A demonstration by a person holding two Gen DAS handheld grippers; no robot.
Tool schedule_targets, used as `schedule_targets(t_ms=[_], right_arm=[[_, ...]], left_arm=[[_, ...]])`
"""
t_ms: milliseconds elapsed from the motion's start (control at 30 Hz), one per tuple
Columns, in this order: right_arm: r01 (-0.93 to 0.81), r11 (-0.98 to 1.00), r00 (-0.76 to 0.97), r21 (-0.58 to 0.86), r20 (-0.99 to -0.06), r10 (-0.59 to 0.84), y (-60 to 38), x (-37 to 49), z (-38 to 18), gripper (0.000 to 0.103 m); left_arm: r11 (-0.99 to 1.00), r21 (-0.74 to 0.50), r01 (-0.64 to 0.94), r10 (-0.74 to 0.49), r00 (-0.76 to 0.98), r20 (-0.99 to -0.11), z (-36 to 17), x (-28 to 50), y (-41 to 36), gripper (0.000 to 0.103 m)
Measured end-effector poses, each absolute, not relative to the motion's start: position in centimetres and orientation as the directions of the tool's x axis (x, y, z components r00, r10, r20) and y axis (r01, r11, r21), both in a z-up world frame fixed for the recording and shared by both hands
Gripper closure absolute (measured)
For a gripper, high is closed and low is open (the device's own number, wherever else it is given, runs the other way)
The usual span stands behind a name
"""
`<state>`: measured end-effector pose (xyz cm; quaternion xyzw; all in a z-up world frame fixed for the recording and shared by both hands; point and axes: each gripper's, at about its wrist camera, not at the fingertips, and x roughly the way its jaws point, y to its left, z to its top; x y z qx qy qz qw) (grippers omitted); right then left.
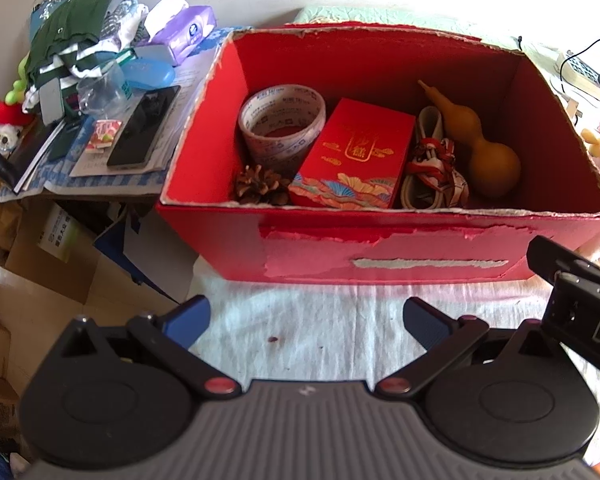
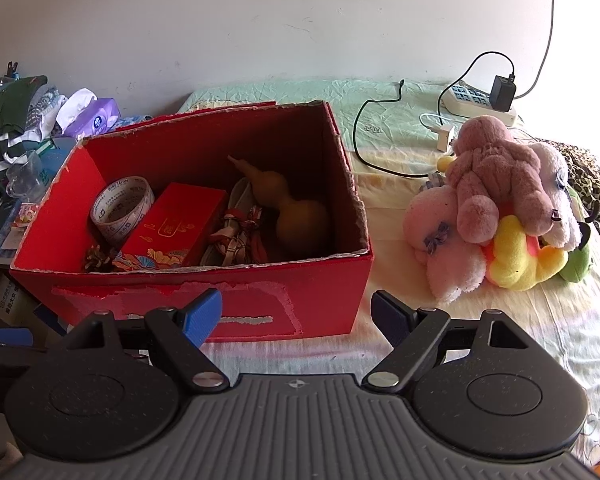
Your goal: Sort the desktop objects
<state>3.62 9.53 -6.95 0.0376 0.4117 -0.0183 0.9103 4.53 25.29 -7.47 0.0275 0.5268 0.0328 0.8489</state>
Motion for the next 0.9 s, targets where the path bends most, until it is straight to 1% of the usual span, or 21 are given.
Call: schedule_targets(t_ms=[367, 667, 900], right_arm=[[0.025, 0.999, 0.665, 0.025, -0.747, 0.002, 11.2, 3.9, -7.3, 0.019], [0.048, 0.999, 0.656, 0.009, -0.754, -0.024, 11.5, 3.8, -7.7, 0.019], [0.067, 0.997, 0.624, 0.032, -0.781, -0.017, 11.5, 4.2, -8.1, 0.019]], left_arm=[[0.996, 0.064, -0.066, 0.087, 0.443, -0.892, -8.1, 4.3, 27.2, 0.001], [0.997, 0.059, -0.047, 0.074, 0.458, -0.886, -8.4, 4.2, 27.3, 0.001], [0.998, 0.062, -0.031, 0.070, 0.454, -0.888, -8.7, 4.4, 27.1, 0.001]])
